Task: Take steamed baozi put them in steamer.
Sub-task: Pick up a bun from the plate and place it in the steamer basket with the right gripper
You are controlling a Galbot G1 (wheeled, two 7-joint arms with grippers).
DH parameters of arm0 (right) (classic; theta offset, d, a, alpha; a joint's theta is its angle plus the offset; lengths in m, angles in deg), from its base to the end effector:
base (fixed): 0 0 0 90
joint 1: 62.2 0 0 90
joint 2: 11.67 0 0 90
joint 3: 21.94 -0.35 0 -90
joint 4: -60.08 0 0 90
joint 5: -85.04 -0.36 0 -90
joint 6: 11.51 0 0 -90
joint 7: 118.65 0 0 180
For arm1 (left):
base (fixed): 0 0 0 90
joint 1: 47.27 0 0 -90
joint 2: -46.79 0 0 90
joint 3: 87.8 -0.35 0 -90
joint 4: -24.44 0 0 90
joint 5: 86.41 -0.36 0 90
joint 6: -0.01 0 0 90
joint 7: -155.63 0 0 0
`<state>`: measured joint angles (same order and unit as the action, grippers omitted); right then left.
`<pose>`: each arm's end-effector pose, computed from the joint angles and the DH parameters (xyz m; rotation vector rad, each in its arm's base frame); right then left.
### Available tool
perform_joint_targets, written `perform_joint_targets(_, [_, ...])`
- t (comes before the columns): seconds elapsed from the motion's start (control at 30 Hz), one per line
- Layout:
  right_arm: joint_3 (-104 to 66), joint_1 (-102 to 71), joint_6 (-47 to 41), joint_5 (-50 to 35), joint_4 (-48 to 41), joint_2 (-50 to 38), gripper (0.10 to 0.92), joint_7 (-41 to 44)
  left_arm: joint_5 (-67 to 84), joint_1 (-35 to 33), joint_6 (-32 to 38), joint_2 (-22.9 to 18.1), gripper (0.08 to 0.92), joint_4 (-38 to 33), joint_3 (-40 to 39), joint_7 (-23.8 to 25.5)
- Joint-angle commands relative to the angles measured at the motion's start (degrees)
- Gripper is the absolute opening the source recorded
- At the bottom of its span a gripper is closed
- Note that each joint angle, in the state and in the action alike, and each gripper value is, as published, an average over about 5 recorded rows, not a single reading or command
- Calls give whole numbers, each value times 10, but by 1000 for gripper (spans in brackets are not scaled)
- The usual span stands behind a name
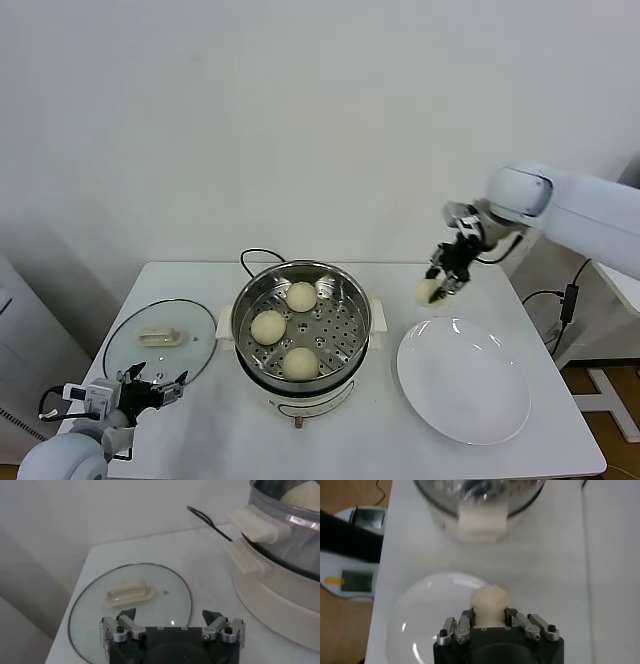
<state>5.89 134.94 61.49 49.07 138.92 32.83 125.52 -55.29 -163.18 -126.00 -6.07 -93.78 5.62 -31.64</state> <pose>0.5426 -0.0804 -0.0052 1.4414 -1.4490 1.2200 0.2272 0.1236 -0.2570 -0.1251 -2.5059 -0.2314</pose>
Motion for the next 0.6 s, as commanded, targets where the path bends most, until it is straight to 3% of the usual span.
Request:
perform_joint_targets(0.03, [57, 78, -91, -138, 37, 109, 406, -76, 0, 1, 0, 1, 823, 1, 0, 0])
perform_joint_targets(0.6, [37, 16, -145, -186, 41, 187, 409, -159, 0, 3, 1, 0, 823, 3, -2, 1])
